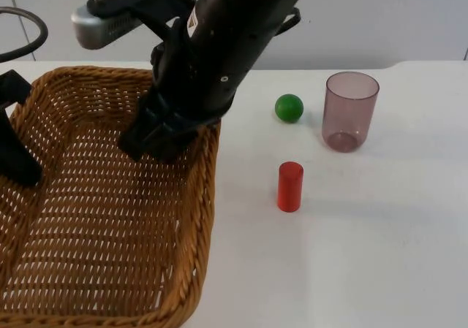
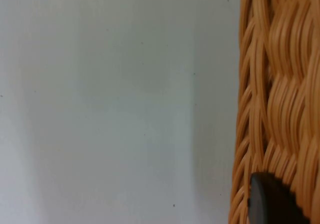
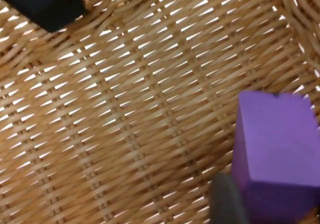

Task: Pick up the basket with the left hand and place the triangular block into the basket with the right hand.

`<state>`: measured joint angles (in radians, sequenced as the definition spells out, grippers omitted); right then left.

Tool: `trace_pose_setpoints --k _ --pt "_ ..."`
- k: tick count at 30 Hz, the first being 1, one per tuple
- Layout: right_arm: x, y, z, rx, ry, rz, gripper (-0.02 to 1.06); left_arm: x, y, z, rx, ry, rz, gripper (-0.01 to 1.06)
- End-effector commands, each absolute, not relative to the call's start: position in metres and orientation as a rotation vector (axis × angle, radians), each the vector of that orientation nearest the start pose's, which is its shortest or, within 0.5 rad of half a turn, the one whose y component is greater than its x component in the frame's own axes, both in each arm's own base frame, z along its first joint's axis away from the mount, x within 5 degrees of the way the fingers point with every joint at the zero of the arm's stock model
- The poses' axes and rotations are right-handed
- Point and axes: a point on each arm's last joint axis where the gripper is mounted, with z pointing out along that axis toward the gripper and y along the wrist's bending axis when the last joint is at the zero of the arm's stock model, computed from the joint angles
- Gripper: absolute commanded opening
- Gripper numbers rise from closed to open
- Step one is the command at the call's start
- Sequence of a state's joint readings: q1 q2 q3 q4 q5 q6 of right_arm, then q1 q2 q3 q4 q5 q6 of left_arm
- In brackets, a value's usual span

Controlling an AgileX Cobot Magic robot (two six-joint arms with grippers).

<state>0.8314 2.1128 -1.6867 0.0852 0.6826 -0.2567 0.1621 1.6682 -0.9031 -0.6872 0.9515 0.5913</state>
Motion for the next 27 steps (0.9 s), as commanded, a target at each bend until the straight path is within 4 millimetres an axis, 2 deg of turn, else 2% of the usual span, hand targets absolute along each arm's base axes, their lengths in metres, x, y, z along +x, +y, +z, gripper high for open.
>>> trace_pose_setpoints --k 1,2,3,5,8,9,13,14,16,18,19,21,23,24,25,27 --pt "0.312 0.354 0.209 -1.288 2.254 0.314 0.57 0.283 -0.004 0.187 -0.024 2.876 -0.833 0.0" --pt "0.312 0.354 0.211 -1.284 2.252 0.317 0.65 0.283 -0.004 0.187 -0.023 2.876 -0.834 0.0" --pt "0.312 0.354 0.211 -1.284 2.252 0.317 0.65 0.283 -0.004 0.187 -0.023 2.876 -0.834 0.0" --pt "0.312 0.352 0.219 -1.277 2.234 0.314 0.75 0.283 -0.004 0.187 -0.022 2.878 -0.836 0.0" --pt "0.309 0.346 0.248 -1.255 2.172 0.32 0.78 0.282 -0.004 0.187 -0.022 2.878 -0.838 0.0" --pt "0.309 0.346 0.248 -1.255 2.172 0.32 0.78 0.282 -0.004 0.187 -0.022 2.878 -0.838 0.0" --pt "0.293 0.327 0.306 -1.228 2.088 0.328 0.78 0.282 -0.004 0.187 -0.021 2.879 -0.839 0.0" --pt "0.293 0.327 0.306 -1.228 2.088 0.328 0.78 0.282 -0.004 0.187 -0.021 2.879 -0.839 0.0" --pt "0.283 0.313 0.335 -1.212 2.055 0.328 0.78 0.282 -0.004 0.187 -0.021 2.879 -0.839 0.0" --pt "0.274 0.299 0.355 -1.193 2.036 0.332 0.78 0.282 -0.004 0.187 -0.021 2.879 -0.839 0.0" --pt "0.274 0.299 0.355 -1.193 2.036 0.332 0.78 0.282 -0.004 0.187 -0.021 2.879 -0.839 0.0" --pt "0.263 0.277 0.371 -1.162 2.026 0.325 0.78 0.282 -0.004 0.187 -0.019 2.88 -0.838 0.0" --pt "0.255 0.263 0.376 -1.143 2.026 0.324 0.78 0.282 -0.004 0.187 -0.02 2.879 -0.835 0.0" --pt "0.255 0.263 0.376 -1.143 2.026 0.324 0.78 0.282 -0.004 0.187 -0.02 2.879 -0.835 0.0" --pt "0.247 0.249 0.379 -1.111 2.031 0.318 0.78 0.282 -0.004 0.187 -0.02 2.879 -0.835 0.0" --pt "0.241 0.235 0.376 -1.085 2.043 0.316 0.78 0.282 -0.004 0.187 -0.02 2.879 -0.835 0.0"
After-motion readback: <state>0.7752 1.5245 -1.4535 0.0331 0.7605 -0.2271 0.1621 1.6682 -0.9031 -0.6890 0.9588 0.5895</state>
